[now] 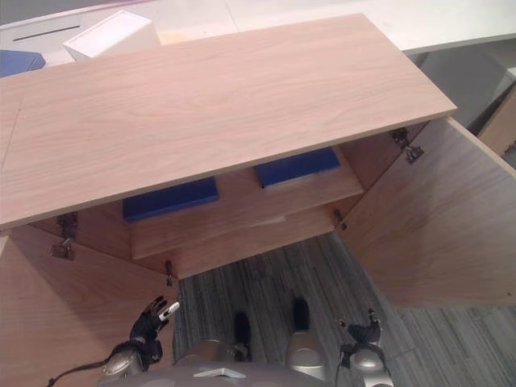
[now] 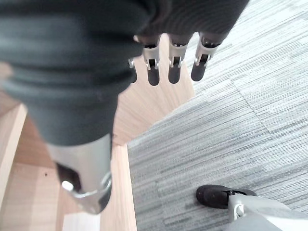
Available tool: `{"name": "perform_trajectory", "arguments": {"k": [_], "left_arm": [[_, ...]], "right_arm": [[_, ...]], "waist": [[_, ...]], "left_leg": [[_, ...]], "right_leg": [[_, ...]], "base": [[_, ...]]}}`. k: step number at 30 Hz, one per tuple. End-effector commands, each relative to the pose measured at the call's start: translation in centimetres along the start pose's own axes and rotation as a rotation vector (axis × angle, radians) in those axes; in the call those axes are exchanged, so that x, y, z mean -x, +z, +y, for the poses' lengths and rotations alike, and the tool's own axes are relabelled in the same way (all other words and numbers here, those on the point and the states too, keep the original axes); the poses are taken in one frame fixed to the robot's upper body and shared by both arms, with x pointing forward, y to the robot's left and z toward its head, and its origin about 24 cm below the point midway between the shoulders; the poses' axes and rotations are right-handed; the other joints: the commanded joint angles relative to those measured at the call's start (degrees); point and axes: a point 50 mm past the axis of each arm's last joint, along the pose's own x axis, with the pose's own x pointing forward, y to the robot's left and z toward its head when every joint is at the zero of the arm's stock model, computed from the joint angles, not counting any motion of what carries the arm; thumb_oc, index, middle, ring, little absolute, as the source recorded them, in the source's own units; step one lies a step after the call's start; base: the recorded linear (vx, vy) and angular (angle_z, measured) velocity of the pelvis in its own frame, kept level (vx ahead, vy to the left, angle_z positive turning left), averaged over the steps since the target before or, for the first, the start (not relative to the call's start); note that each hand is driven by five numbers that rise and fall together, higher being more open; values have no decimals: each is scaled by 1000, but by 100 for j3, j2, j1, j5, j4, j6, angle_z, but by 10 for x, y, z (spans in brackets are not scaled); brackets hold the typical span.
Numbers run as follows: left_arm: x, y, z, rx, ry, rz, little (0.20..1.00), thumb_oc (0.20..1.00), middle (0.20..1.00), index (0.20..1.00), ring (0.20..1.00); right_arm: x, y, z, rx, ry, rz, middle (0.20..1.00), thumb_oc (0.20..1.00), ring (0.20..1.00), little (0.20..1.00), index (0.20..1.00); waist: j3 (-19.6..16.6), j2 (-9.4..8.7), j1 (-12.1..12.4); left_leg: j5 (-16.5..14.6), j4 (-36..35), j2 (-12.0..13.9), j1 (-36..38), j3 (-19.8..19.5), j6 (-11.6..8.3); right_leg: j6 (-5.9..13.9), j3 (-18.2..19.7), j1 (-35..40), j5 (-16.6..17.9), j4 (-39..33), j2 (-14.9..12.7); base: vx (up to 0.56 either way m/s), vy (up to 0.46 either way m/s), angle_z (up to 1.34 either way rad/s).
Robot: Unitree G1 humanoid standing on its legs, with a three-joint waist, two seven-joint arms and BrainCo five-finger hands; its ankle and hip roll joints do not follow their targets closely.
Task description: Put the empty folder in the office cabinet
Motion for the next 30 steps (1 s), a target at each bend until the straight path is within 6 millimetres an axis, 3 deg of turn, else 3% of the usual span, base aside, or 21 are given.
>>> {"name": "perform_trajectory", "arguments": {"k": [1,4,6,9,11,14,20,26,30], "left_arm": [[-8,15,-7,-17,-31,-75,1000,1000,1000,1000,1000],[-6,11,-7,-8,-16,-77,1000,1000,1000,1000,1000],[-4,8,-6,3,1,-75,1000,1000,1000,1000,1000],[0,1,-1,1,32,-55,1000,1000,1000,1000,1000],[0,0,0,1,35,-51,1000,1000,1000,1000,1000],[5,-4,7,-15,44,-29,1000,1000,1000,1000,1000],[11,-3,16,-52,42,-12,1000,1000,1000,1000,1000],[20,-3,27,-98,40,32,1000,1000,1000,1000,1000],[27,1,37,-129,39,60,1000,1000,1000,1000,1000]], "right_arm": [[-13,40,-39,-130,-246,-151,1000,1000,1000,1000,1000],[-11,40,-47,-235,-360,-154,1000,1000,1000,1000,1000],[-10,41,-57,-360,-483,-140,1000,1000,1000,1000,1000],[-8,39,-72,-485,-635,-124,1000,1000,1000,1000,1000],[-8,39,-74,-496,-652,-122,1000,1000,1000,1000,1000],[-4,38,-92,-599,-835,-94,1000,1000,1000,1000,1000],[2,40,-117,-656,-1039,-107,1000,1000,1000,1000,1000],[4,44,-140,-667,-1064,-166,1000,1000,1000,1000,1000],[8,60,-174,-727,-1098,-258,1000,1000,1000,1000,1000]], "waist": [[85,261,-48],[141,295,-57],[180,353,-43],[117,433,19],[96,443,34],[-58,501,100],[-187,533,167],[-281,538,255],[-323,537,331]], "left_leg": [[-711,58,58,273,-187,-107],[-665,-60,163,363,125,-132],[-675,-54,254,433,358,-85],[-676,-25,391,463,581,-18],[-684,-26,407,475,603,-11],[-726,-72,473,602,655,7],[-773,-129,483,792,625,-91],[-735,-124,543,876,481,-217],[-677,-65,604,843,360,-318]], "right_leg": [[37,-297,-265,58,227,813],[129,-691,-513,48,595,662],[157,-867,-510,-135,997,483],[111,-966,-255,-386,1228,190],[105,-972,-184,-405,1219,141],[161,-862,289,-454,996,-117],[277,-864,617,-319,410,-108],[180,-920,926,-358,106,85],[77,-998,1091,-427,-49,207]], "base": [[-129,52,-16],[-154,56,-31],[-84,36,-70],[-19,-26,-49],[26,-34,-32],[83,-105,-32],[77,-172,-1],[60,-201,-1],[18,-194,3]]}}
